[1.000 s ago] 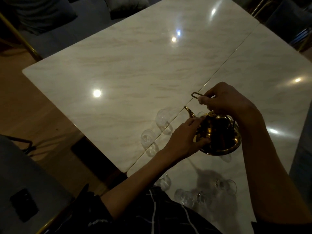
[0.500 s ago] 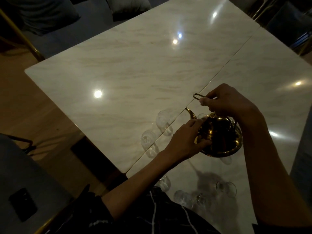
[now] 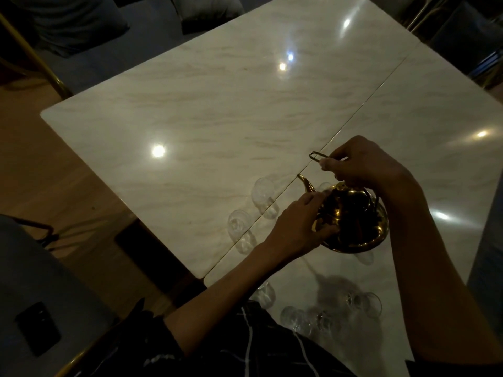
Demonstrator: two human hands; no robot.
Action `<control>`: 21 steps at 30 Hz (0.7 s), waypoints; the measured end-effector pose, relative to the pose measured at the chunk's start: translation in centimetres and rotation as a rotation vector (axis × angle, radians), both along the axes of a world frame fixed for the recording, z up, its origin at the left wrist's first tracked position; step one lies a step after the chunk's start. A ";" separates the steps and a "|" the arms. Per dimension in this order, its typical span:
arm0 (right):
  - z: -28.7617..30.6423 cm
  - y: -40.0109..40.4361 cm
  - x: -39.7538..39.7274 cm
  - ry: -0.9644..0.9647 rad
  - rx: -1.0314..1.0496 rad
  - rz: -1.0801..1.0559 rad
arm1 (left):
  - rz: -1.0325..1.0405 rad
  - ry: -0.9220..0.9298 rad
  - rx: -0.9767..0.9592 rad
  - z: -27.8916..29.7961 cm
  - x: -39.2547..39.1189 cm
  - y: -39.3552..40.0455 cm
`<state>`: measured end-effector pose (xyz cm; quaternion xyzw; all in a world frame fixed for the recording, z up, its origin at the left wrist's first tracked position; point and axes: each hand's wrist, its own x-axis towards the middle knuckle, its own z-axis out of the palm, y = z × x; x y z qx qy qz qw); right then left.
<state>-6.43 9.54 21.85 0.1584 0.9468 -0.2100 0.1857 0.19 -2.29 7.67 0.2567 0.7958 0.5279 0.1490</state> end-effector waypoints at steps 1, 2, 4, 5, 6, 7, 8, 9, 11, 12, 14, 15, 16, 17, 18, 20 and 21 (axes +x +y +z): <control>0.0 0.0 0.0 -0.001 0.000 0.001 | -0.002 -0.002 -0.002 0.0 0.0 0.0; 0.0 0.0 0.0 -0.001 -0.001 0.000 | -0.002 -0.003 -0.003 -0.1 0.0 0.0; -0.1 0.1 -0.1 -0.003 -0.004 -0.004 | 0.001 -0.006 -0.005 -0.2 -0.1 0.1; -0.1 0.2 -0.1 -0.005 -0.004 -0.005 | 0.002 -0.008 -0.004 -0.3 -0.1 0.1; -0.1 0.2 -0.1 -0.008 -0.004 -0.006 | 0.004 -0.009 -0.003 -0.3 -0.1 0.1; -0.1 0.2 -0.2 -0.010 -0.005 -0.006 | 0.004 -0.009 -0.002 -0.3 -0.2 0.1; -0.1 0.2 -0.2 -0.010 -0.006 -0.006 | 0.004 -0.009 0.000 -0.3 -0.2 0.1; -0.1 0.2 -0.3 -0.011 -0.006 -0.006 | 0.003 -0.010 0.002 -0.3 -0.2 0.2; -0.1 0.2 -0.3 -0.010 -0.004 -0.003 | 0.004 -0.008 0.000 -0.3 -0.3 0.2; -0.1 0.2 -0.4 -0.011 -0.004 -0.002 | 0.004 -0.005 -0.002 -0.4 -0.3 0.2; -0.1 0.1 -0.4 -0.014 -0.004 -0.003 | -0.001 -0.003 -0.008 -0.5 -0.4 0.2; -0.2 0.1 -0.4 -0.014 -0.003 -0.002 | -0.004 -0.003 -0.011 -0.5 -0.5 0.2; -0.2 0.2 -0.5 -0.013 -0.004 -0.001 | -0.006 -0.004 -0.013 -0.4 -0.5 0.2; -0.2 0.2 -0.5 -0.013 -0.005 0.000 | -0.006 -0.005 -0.015 -0.4 -0.5 0.3; -0.2 0.2 -0.5 -0.015 -0.005 0.000 | -0.006 -0.006 -0.016 -0.4 -0.5 0.3; -0.3 0.3 -0.6 -0.018 -0.004 0.006 | -0.007 -0.005 -0.016 -0.4 -0.6 0.2; -0.4 0.3 -0.6 -0.019 -0.005 0.007 | -0.007 -0.005 -0.017 -0.4 -0.6 0.2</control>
